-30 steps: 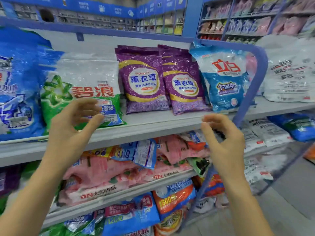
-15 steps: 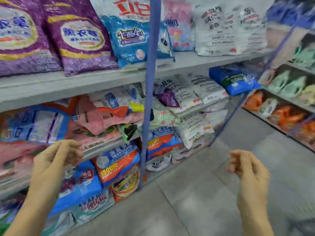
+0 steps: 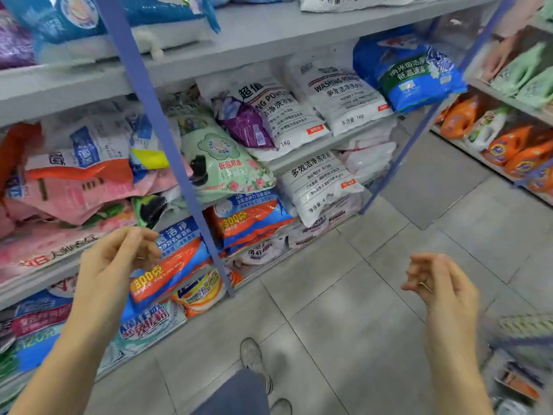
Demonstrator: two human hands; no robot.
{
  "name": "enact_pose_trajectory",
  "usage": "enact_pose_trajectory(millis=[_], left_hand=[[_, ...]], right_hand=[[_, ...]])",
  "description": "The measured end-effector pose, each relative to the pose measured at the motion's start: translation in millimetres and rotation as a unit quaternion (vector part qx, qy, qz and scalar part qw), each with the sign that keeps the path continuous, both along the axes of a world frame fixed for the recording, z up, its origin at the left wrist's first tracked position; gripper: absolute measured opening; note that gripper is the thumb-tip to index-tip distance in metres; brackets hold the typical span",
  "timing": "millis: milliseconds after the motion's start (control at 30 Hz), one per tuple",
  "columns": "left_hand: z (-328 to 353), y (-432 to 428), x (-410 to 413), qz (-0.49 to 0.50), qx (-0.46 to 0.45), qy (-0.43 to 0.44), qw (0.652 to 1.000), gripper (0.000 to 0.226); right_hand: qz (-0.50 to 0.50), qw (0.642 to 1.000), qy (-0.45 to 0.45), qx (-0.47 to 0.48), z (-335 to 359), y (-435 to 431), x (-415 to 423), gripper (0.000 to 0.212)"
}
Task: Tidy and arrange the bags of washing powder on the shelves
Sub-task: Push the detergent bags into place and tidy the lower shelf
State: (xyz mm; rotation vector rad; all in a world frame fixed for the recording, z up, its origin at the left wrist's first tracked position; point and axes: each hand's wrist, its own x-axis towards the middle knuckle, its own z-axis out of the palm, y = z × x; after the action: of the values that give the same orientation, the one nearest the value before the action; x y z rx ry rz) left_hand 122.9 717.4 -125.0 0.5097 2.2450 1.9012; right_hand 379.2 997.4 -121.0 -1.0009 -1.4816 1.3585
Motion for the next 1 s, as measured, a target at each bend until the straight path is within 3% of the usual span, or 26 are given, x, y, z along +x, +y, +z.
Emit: enact_pose_trajectory(millis=[200, 367, 600, 700, 833, 933, 1000], left_hand=[[6, 77, -32, -0.006, 0.009, 0.010, 1.000, 0.036], [13, 123, -44, -0.009, 0.026, -0.007, 1.000, 0.025], [6, 135, -62, 0.085, -0.007, -0.002, 0.996, 0.036], [1, 145, -54, 0.161, 0.000, -0.012, 0.987, 0.040], [1, 166, -34, 0.232, 0.015, -0.023, 0.972, 0.041], [2, 180, -19, 0.279, 0.003, -0.021, 0.960, 0.033], [3, 187, -8, 0.305, 0.006, -0.027, 0.952, 0.036]], right_hand=[[0.010, 1.000, -0.008, 0.014, -4, 65, -40, 0.032], [0.025, 0.999, -0.018, 0.012, -9, 114, -81, 0.032], [0.175, 0.983, -0.033, 0.039, -18, 172, -168, 0.031], [0.259, 0.960, -0.082, 0.062, -27, 195, -216, 0.023], [0.374, 0.901, -0.185, 0.117, -35, 209, -301, 0.007], [0.445, 0.846, -0.216, 0.197, -37, 206, -365, 0.043], [0.477, 0.816, -0.219, 0.241, -40, 198, -401, 0.056]])
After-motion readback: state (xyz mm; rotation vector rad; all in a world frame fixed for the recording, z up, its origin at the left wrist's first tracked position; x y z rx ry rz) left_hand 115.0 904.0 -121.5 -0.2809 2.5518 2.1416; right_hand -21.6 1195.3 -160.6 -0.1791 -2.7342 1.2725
